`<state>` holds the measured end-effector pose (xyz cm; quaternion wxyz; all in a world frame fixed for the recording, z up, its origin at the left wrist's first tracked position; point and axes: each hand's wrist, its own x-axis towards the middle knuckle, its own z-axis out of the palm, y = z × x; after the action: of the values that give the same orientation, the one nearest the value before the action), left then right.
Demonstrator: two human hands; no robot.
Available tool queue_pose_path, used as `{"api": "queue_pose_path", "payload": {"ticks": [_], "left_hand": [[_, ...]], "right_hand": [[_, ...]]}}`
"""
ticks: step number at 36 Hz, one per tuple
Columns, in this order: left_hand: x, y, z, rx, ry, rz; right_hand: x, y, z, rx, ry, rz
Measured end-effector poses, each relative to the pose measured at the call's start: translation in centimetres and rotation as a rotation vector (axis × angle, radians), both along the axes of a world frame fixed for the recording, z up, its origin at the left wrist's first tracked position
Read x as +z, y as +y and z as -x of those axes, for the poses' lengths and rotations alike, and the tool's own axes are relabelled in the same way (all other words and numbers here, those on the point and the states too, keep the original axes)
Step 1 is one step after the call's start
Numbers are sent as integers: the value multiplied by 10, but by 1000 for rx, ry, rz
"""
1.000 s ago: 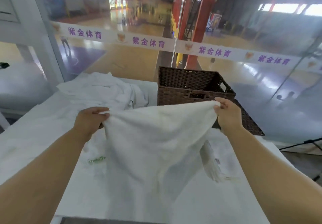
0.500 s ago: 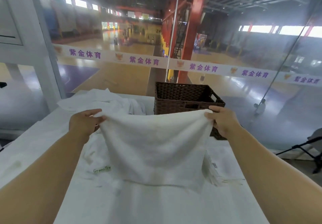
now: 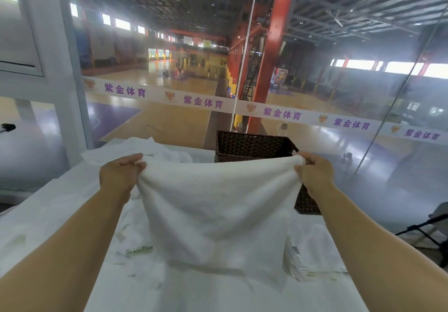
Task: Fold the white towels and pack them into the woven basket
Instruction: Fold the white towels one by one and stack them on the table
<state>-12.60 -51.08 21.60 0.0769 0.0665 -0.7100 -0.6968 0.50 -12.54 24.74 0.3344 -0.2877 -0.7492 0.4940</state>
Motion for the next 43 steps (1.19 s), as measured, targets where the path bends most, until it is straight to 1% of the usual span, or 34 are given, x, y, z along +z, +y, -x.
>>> {"api": "queue_pose_path", "payload": {"ticks": [3, 6, 9, 13, 15, 18, 21, 23, 27, 29, 31, 36, 40, 43], "left_hand": [[-2, -2, 3, -53, -52, -29], [-4, -2, 3, -103, -73, 0], [-1, -1, -4, -127, -18, 18], [0, -1, -14, -92, 77, 17], [-1, -3, -18, -70, 149, 101], [-4, -5, -23, -1, 253, 293], [-8, -6, -25, 5, 320, 395], [-10, -7, -27, -12, 362, 438], [-16, -8, -33, -99, 346, 425], [-22, -9, -36, -143, 317, 372], [-26, -11, -38, -155, 301, 362], [-34, -10, -38, -142, 275, 389], [-42, -7, -32, -127, 224, 397], [-53, -3, -27, -134, 198, 476]], "right_hand": [[2, -1, -3, 14, -20, -21], [2, -5, -9, 22, -48, -81], [0, -8, -16, 15, -102, -194], [-2, -12, -28, -23, -176, -289], [-4, -14, -33, -64, -210, -351], [-8, -18, -40, -122, -222, -401], [-12, -22, -47, -142, -184, -378], [-16, -25, -54, -117, -138, -305], [-26, -27, -66, -81, -76, -220], [-30, -26, -71, -81, -91, -212], [-35, -23, -75, -86, -108, -207], [-45, -17, -79, -98, -159, -164], [-52, -11, -79, -88, -213, -75], [-61, -8, -78, -96, -267, -89]]}}
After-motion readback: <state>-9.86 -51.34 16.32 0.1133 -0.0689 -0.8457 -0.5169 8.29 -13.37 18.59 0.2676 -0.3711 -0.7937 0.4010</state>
